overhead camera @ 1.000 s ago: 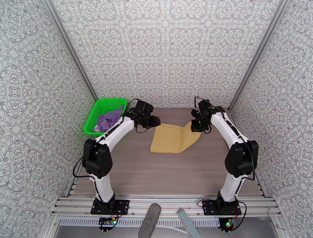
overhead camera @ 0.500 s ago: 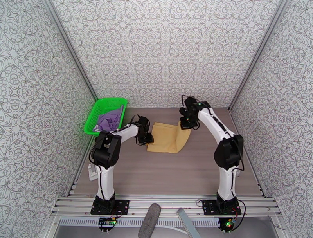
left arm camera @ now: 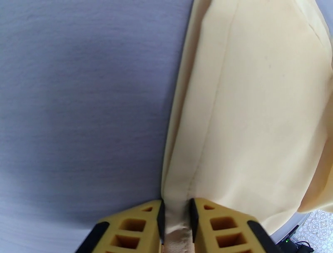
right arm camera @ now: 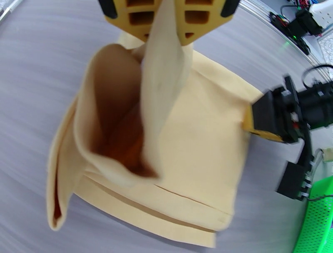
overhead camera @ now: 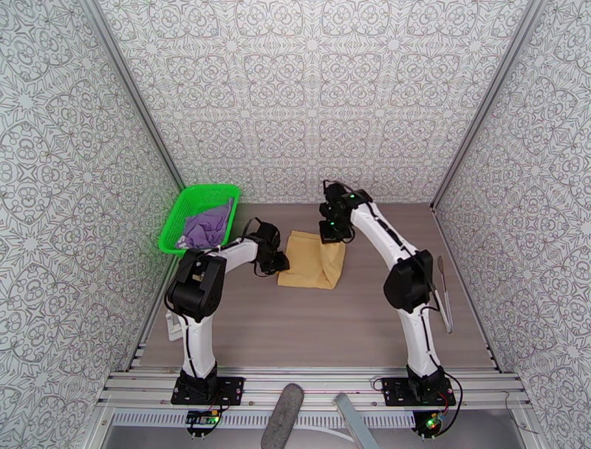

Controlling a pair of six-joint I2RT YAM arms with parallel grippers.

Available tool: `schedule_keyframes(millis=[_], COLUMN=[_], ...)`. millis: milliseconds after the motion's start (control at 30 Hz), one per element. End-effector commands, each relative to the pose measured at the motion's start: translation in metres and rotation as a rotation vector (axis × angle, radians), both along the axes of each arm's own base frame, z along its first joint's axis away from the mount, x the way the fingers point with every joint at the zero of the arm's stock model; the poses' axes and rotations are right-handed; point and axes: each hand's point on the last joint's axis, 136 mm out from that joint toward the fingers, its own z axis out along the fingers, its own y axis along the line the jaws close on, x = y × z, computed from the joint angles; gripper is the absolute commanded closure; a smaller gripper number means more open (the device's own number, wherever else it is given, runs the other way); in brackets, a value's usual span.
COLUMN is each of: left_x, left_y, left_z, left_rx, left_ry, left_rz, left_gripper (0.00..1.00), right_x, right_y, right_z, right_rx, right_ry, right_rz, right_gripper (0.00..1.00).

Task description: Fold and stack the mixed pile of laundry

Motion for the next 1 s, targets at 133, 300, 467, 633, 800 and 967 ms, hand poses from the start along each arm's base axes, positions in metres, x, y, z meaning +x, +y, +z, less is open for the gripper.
schedule_keyframes(millis=[133,300,467,633,800,967], left_x=[-0.021,-0.022,-0.023,-0.021,-0.017,-0.019], left_y=[-0.017,-0.016,-0.014,-0.011,-0.007,0.008], left_z=[-0.036,-0.036,-0.034,-0.027,-0.013,0.014], left_rx=[-0.026,-0.021,-0.012,-0.002,0.011,0.029], left_ry=[0.074,0.076,0.071,0.058,0.035,-0.001], left_rz=[-0.039,-0.041,-0.043,-0.040,-0.040,-0.023], left_gripper=[0.75,0.76,0.76,0.76,0.77,0.78], right_x=[-0.003,-0.006,-0.002,0.005,-0.002,-0.019], right_y=[0.056,0.081,0.087,0.087,0.073,0.060], right_z=[-0.027,-0.051,-0.047,-0.007,0.030,0.019], right_rx=[0.093,0.129,0.144,0.179,0.177,0.175], right_ry=[0.070,0.107,0.078,-0.017,-0.089,-0.089], right_rz=[-0.009,-0.002,0.004,0.013,0.018,0.016], right_gripper=[1.00,0.92,0.64,0.47,0.46,0.60])
